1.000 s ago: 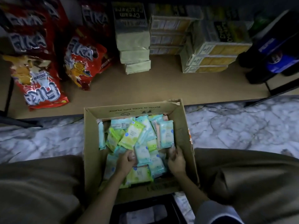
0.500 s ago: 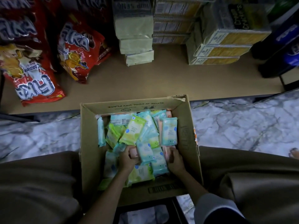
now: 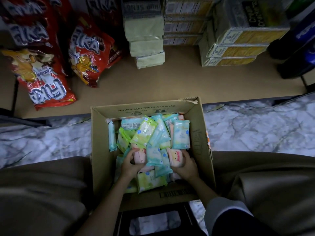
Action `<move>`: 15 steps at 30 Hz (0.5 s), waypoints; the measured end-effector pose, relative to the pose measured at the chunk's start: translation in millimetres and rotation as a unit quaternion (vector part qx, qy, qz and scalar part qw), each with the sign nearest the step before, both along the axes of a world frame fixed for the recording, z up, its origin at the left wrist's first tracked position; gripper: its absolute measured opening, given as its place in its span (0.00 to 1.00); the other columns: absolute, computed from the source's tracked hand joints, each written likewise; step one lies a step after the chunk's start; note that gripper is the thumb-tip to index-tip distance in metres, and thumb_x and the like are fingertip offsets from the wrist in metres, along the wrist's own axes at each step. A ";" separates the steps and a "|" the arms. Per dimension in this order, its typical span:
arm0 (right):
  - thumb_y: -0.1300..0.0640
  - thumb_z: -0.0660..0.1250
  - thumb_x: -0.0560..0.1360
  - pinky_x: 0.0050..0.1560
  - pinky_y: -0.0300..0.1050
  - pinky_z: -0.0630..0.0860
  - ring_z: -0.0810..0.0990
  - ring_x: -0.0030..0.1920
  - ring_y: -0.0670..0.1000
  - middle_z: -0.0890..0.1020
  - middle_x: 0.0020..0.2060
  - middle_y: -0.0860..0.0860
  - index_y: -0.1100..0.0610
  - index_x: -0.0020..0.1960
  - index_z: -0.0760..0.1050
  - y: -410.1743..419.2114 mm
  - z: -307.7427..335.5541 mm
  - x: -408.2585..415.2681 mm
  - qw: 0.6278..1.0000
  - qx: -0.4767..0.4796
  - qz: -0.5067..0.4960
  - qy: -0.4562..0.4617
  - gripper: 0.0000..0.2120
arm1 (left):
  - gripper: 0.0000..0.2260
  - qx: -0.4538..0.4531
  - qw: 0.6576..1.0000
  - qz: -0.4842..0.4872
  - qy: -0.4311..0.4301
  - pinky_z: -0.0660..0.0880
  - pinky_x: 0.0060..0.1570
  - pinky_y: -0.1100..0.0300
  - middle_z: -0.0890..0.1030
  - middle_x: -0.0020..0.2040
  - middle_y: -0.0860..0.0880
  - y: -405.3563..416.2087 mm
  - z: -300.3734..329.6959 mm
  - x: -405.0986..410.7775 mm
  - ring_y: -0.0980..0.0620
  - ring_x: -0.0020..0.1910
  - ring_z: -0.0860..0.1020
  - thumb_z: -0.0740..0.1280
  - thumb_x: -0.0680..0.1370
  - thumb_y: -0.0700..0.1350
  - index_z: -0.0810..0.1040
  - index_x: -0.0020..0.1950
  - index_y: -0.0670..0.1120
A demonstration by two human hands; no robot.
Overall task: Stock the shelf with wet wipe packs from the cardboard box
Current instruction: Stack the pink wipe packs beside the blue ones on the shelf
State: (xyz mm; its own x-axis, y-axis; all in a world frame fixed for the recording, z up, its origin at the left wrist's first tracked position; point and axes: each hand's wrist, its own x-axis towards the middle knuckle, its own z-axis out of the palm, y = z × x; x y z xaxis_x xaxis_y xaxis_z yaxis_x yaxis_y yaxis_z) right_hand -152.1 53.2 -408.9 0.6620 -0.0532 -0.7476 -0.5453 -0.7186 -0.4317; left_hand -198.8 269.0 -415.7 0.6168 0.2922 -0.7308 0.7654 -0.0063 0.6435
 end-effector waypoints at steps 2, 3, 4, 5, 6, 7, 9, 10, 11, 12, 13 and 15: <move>0.49 0.76 0.63 0.58 0.50 0.72 0.72 0.60 0.62 0.72 0.57 0.60 0.47 0.68 0.64 -0.6 8.9 0.4 1.000 -0.017 0.011 -0.010 0.37 | 0.24 0.006 1.000 0.009 -0.010 0.74 0.39 0.60 0.75 0.58 0.42 4.5 6.2 -2.4 0.48 0.53 0.73 0.70 0.67 0.28 0.74 0.56 0.50; 0.47 0.76 0.63 0.58 0.50 0.73 0.73 0.59 0.61 0.72 0.56 0.59 0.47 0.67 0.65 0.0 13.5 0.3 0.999 -0.025 0.018 -0.016 0.35 | 0.24 0.008 1.000 0.011 -0.019 0.74 0.36 0.64 0.75 0.58 0.42 6.6 9.9 -3.6 0.47 0.52 0.74 0.69 0.67 0.27 0.73 0.56 0.50; 0.46 0.75 0.63 0.57 0.50 0.73 0.74 0.58 0.61 0.72 0.55 0.58 0.47 0.65 0.66 0.8 18.7 0.2 0.999 -0.036 0.026 -0.022 0.34 | 0.24 0.008 0.999 0.017 -0.028 0.75 0.34 0.65 0.75 0.58 0.41 8.7 14.7 -4.6 0.46 0.52 0.74 0.68 0.67 0.26 0.73 0.55 0.50; 0.45 0.74 0.64 0.57 0.50 0.74 0.75 0.57 0.61 0.71 0.55 0.58 0.47 0.64 0.67 2.7 24.8 0.4 0.998 -0.045 0.035 -0.027 0.32 | 0.24 0.011 0.999 0.026 -0.039 0.76 0.36 0.64 0.75 0.58 0.41 10.9 19.5 -5.4 0.45 0.53 0.75 0.68 0.67 0.26 0.74 0.55 0.50; 0.44 0.74 0.64 0.56 0.50 0.74 0.75 0.56 0.62 0.71 0.54 0.58 0.47 0.63 0.68 5.4 31.7 0.7 0.997 -0.050 0.043 -0.035 0.31 | 0.25 0.018 0.998 0.032 -0.048 0.76 0.40 0.61 0.75 0.59 0.41 13.4 24.2 -6.5 0.43 0.55 0.75 0.69 0.66 0.26 0.74 0.55 0.51; 0.44 0.73 0.65 0.56 0.49 0.74 0.75 0.57 0.61 0.71 0.54 0.57 0.47 0.63 0.69 8.5 39.6 1.0 0.996 -0.053 0.050 -0.047 0.29 | 0.25 0.025 0.998 0.031 -0.057 0.77 0.45 0.57 0.75 0.61 0.42 16.0 30.2 -7.3 0.42 0.57 0.75 0.70 0.65 0.27 0.75 0.55 0.52; 0.44 0.72 0.65 0.55 0.48 0.74 0.75 0.57 0.61 0.71 0.55 0.57 0.47 0.63 0.69 15.0 56.5 2.7 0.993 -0.049 0.068 -0.080 0.29 | 0.26 0.036 0.996 0.023 -0.080 0.77 0.50 0.53 0.75 0.62 0.41 20.5 42.9 -8.3 0.41 0.58 0.75 0.71 0.64 0.27 0.75 0.53 0.53; 0.44 0.72 0.66 0.55 0.47 0.73 0.75 0.58 0.60 0.71 0.56 0.56 0.46 0.64 0.68 18.7 66.0 4.8 0.991 -0.045 0.080 -0.101 0.29 | 0.26 0.040 0.995 0.018 -0.093 0.77 0.49 0.56 0.75 0.63 0.41 21.8 52.4 -7.7 0.42 0.58 0.76 0.70 0.64 0.27 0.75 0.53 0.53; 0.44 0.72 0.66 0.55 0.46 0.73 0.75 0.58 0.60 0.71 0.56 0.56 0.46 0.64 0.68 22.6 76.9 7.8 0.988 -0.039 0.088 -0.123 0.29 | 0.26 0.045 0.993 0.016 -0.103 0.77 0.46 0.62 0.75 0.63 0.41 22.7 62.8 -6.1 0.44 0.56 0.76 0.70 0.64 0.26 0.75 0.54 0.51; 0.45 0.72 0.66 0.54 0.46 0.72 0.75 0.58 0.59 0.71 0.57 0.55 0.46 0.64 0.68 26.7 89.2 11.7 0.984 -0.031 0.094 -0.146 0.29 | 0.26 0.047 0.992 0.014 -0.112 0.76 0.40 0.69 0.75 0.62 0.40 23.6 73.2 -3.3 0.46 0.54 0.76 0.70 0.65 0.25 0.75 0.56 0.48; 0.45 0.73 0.65 0.54 0.46 0.72 0.75 0.58 0.59 0.71 0.57 0.55 0.46 0.64 0.69 30.4 102.1 16.3 0.980 -0.020 0.100 -0.173 0.29 | 0.26 0.045 0.992 0.014 -0.121 0.74 0.35 0.73 0.75 0.61 0.40 24.2 84.3 0.3 0.47 0.52 0.75 0.69 0.65 0.25 0.75 0.58 0.45; 0.46 0.74 0.64 0.54 0.46 0.72 0.75 0.57 0.59 0.71 0.56 0.54 0.45 0.64 0.70 36.6 129.3 26.1 0.967 -0.003 0.108 -0.229 0.29 | 0.25 0.044 0.986 0.009 -0.159 0.73 0.34 0.75 0.75 0.58 0.40 26.2 113.2 9.8 0.47 0.51 0.74 0.70 0.65 0.26 0.74 0.59 0.44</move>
